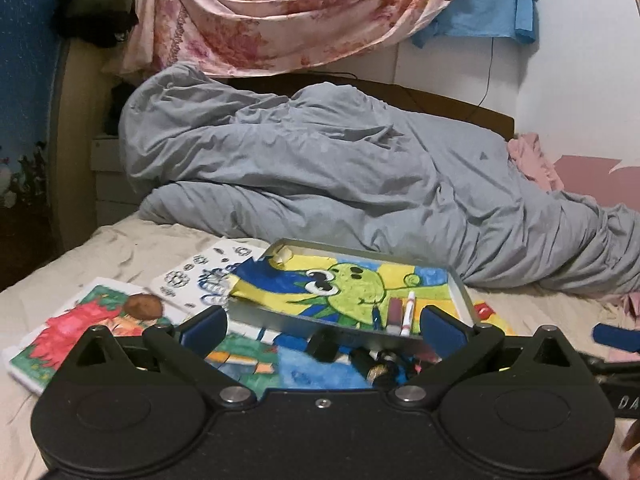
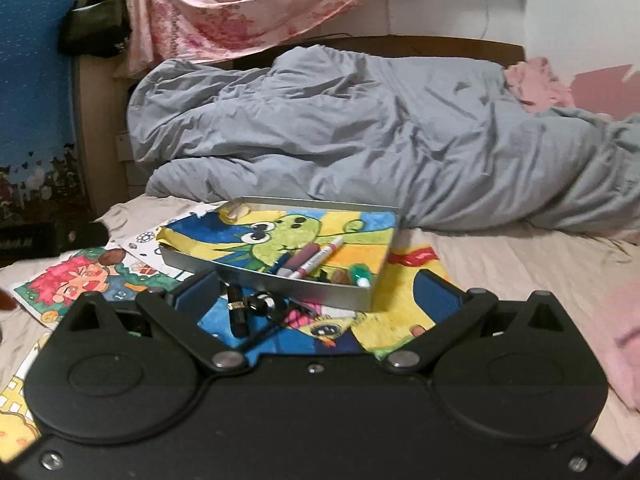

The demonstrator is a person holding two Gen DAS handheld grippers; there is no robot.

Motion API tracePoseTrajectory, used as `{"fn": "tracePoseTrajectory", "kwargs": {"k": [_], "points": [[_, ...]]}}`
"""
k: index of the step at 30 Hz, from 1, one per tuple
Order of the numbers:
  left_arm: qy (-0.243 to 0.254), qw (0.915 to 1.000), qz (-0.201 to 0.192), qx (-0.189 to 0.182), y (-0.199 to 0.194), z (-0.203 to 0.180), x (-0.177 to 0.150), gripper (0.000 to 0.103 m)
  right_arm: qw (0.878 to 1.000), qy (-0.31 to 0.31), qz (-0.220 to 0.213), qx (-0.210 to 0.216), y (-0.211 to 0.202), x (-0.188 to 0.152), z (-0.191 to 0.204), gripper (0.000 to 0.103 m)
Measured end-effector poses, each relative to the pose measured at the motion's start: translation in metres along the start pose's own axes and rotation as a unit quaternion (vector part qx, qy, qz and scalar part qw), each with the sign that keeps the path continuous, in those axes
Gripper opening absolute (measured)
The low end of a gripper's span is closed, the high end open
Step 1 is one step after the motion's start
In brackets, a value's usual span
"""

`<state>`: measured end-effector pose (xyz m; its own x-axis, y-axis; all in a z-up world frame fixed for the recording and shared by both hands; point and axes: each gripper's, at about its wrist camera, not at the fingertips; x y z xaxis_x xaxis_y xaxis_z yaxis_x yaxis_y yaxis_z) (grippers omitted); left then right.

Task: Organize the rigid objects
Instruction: 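Withdraw both tools from the tray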

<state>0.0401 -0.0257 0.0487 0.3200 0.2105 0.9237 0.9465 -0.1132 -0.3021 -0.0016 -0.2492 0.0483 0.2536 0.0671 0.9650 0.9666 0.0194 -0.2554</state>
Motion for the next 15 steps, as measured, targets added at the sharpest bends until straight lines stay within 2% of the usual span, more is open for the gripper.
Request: {"fn": "tracePoseTrajectory", "kwargs": {"k": [8, 15], "points": [[0.027, 0.9996, -0.003, 0.002, -0.037, -0.004, -0.022, 0.102, 0.999, 0.020, -0.001, -0.030, -0.045, -0.016, 0.003, 0.102], [0.046, 0.9987, 0.000, 0.019, -0.044, -0.007, -0.034, 0.102, 0.999, 0.008, 0.032, -0.039, -0.046, -0.025, 0.013, 0.102]]}}
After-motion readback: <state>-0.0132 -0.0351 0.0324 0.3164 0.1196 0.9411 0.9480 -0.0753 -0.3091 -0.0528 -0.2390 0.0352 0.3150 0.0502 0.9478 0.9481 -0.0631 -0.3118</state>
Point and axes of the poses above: each gripper's, at about its wrist camera, not at the fingertips, and y roughly the way its jaws point, z to its left, x to its top, and after that the axes turned 8 degrees about -y, right-handed
